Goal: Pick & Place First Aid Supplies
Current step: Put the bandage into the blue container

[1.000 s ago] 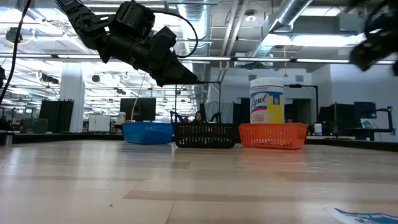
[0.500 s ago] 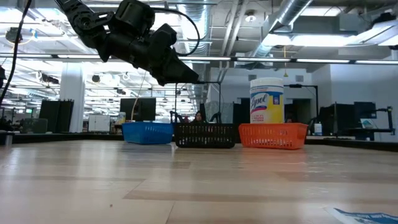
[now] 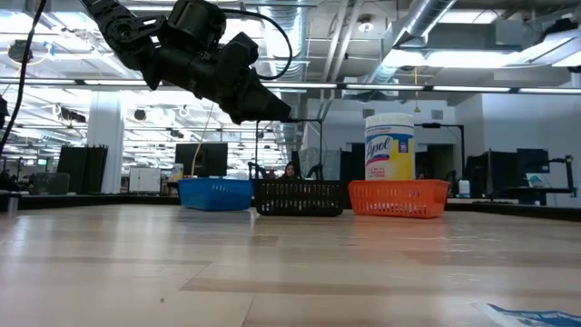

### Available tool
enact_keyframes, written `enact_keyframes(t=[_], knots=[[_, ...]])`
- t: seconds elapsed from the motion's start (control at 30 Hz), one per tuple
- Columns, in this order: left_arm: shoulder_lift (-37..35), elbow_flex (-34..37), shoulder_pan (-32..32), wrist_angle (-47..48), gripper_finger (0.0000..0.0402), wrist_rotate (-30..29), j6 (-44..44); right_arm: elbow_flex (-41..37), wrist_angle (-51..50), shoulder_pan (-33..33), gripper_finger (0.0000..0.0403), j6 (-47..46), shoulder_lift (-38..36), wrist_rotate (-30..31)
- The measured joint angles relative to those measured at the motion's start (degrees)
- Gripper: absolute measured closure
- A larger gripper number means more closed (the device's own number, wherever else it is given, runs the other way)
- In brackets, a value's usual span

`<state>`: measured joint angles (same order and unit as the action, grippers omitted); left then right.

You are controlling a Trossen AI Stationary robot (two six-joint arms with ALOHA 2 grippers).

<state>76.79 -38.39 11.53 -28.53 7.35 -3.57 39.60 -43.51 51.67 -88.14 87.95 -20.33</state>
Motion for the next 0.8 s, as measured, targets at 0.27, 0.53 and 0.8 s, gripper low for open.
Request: enact_keyframes(t=[0.27,0.53,0.8], knots=[[0.0,0.0,0.0,0.0,0.0287,0.0,0.0,0.0,4.5,-0.6,0.026,1.2,7.6,-11.4],[0.0,0.0,0.0,0.0,0.0287,0.0,0.0,0.4,6.6,-3.1,0.0394,2.6,4.7,-10.6],[0.0,0.0,0.0,-0.2,0.0287,0.0,0.0,4.3,6.0,-7.1,0.0396,7.5,-4.8,11.4]])
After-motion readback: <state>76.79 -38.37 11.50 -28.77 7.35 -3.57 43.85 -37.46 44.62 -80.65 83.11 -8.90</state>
